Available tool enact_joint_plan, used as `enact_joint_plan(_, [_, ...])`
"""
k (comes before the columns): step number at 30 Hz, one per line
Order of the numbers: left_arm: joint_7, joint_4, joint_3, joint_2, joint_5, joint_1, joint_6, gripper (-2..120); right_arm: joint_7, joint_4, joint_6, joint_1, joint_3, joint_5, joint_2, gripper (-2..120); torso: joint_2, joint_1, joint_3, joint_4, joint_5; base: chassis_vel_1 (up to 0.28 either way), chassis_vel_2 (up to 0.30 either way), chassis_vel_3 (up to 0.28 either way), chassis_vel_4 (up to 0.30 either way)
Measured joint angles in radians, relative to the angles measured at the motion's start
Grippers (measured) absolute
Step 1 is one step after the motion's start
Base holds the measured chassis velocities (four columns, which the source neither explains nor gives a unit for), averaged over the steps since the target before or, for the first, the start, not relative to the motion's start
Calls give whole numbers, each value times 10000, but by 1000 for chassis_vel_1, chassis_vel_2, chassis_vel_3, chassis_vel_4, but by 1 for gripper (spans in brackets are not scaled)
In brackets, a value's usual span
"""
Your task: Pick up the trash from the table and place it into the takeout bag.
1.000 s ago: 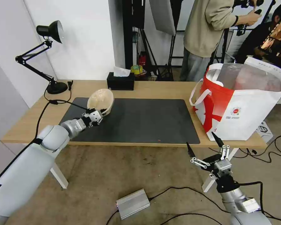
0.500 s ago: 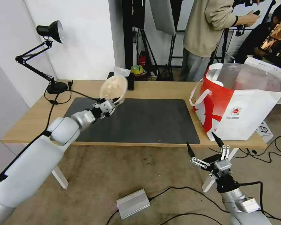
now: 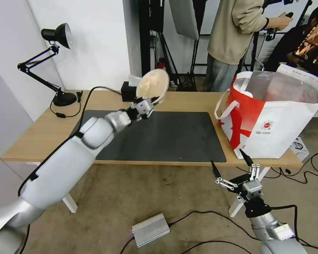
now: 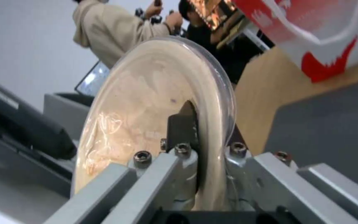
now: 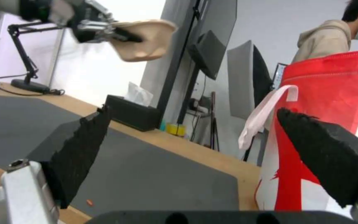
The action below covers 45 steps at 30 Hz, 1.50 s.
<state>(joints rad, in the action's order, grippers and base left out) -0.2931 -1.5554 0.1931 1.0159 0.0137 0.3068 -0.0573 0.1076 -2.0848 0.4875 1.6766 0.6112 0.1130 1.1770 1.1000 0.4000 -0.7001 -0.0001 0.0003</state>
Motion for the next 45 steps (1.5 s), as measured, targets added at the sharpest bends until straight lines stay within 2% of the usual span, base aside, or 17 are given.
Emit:
enact_joint_plan(11, [-1, 1526, 879, 1515, 540, -1439, -466, 1, 0, 0, 0, 0, 0, 0, 0, 100, -1, 0, 0, 2, -1, 0, 0, 0, 0])
enact_joint_plan(18, [-22, 2311, 1142, 2246, 905, -2010, -738, 1, 1, 0, 0, 0, -1, 0, 0, 100, -1, 0, 1, 1, -1, 0, 0, 0, 0])
enact_joint_plan(22, [-29, 3048, 1366, 2983, 1169, -2597, -978, 1, 0, 0, 0, 0, -1, 0, 0, 100, 0, 0, 1, 1, -1, 0, 0, 0, 0])
enact_joint_plan(30, [-29, 3953, 1502, 3766, 1444, -3185, -1320, 1, 0, 0, 0, 0, -1, 0, 0, 100, 0, 0, 0, 1, -1, 0, 0, 0, 0])
enact_joint_plan(38, [-17, 4483, 1531, 4395, 1737, -3416, -1511, 1, 0, 0, 0, 0, -1, 0, 0, 100, 1, 0, 1, 1, -2, 0, 0, 0, 0])
enact_joint_plan(40, [68, 4861, 1528, 4842, 1905, -3563, -1718, 1, 0, 0, 0, 0, -1, 0, 0, 100, 1, 0, 0, 2, -2, 0, 0, 0, 0])
enact_joint_plan(45, [142, 5390, 1437, 5350, 2305, -3727, -2130, 1, 1, 0, 0, 0, -1, 0, 0, 100, 1, 0, 1, 0, -1, 0, 0, 0, 0])
